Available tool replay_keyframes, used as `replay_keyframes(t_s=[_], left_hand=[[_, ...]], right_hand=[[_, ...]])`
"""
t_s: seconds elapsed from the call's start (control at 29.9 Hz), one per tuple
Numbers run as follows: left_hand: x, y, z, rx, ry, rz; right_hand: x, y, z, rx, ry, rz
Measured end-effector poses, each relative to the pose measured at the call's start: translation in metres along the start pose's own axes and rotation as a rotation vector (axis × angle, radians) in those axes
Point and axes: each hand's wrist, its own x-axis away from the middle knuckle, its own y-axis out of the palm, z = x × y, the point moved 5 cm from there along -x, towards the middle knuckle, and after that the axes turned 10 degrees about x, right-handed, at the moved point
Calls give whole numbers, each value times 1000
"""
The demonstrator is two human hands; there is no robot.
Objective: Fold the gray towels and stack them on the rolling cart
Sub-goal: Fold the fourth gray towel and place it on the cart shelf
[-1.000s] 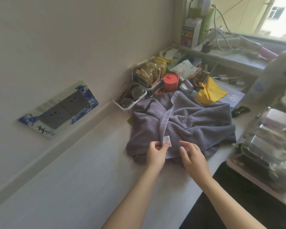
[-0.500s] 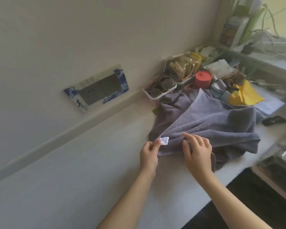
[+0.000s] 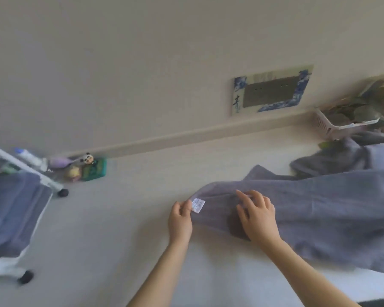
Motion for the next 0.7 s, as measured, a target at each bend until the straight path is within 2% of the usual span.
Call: replay_keyframes(t_s=[0.17,0.3,0.43,0.7], left_hand=[[-22,-126,-45,-94,-59,164],[-30,-198,-81,-168,-143,238],[-35,-234,-92,-198,-147,238],[-47,-256,-101,-382,-128,209]], right_hand=[[16,72,-93,174,-134,-279],[29,112,-150,280,-179,-393],[37,135,-191,384,-245,-486],[36,149,-214,421,-308,-492]])
